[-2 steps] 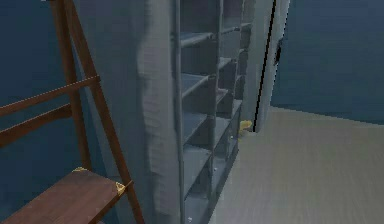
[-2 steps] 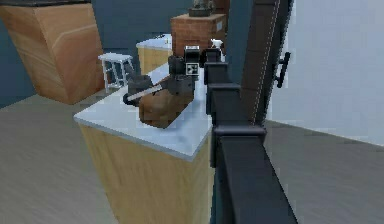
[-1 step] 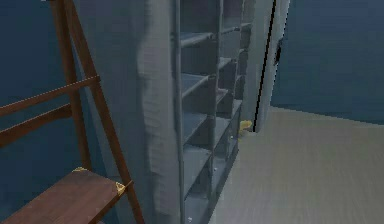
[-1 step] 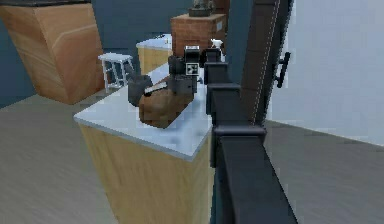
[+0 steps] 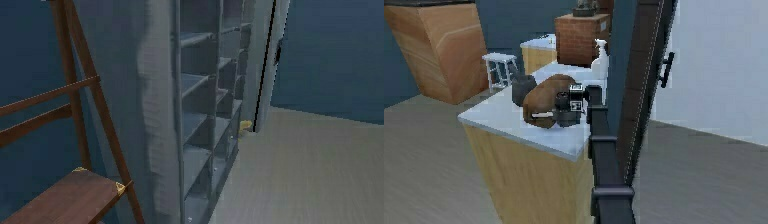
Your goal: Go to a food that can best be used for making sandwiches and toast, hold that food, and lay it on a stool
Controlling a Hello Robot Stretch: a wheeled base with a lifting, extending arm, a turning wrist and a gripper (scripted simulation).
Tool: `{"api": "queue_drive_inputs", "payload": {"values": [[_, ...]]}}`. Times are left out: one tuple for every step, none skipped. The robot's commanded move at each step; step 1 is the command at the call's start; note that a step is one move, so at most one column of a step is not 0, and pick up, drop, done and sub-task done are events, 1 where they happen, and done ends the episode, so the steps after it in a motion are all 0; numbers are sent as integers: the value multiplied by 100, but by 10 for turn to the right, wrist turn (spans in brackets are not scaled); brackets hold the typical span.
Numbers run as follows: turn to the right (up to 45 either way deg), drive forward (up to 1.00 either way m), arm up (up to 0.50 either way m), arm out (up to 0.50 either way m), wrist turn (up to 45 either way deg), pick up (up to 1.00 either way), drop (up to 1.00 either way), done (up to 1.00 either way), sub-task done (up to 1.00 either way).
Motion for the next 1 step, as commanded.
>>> {"api": "queue_drive_inputs", "payload": {"values": [[0, 0, 0, 0, 0, 100, 0, 0, 0]]}}
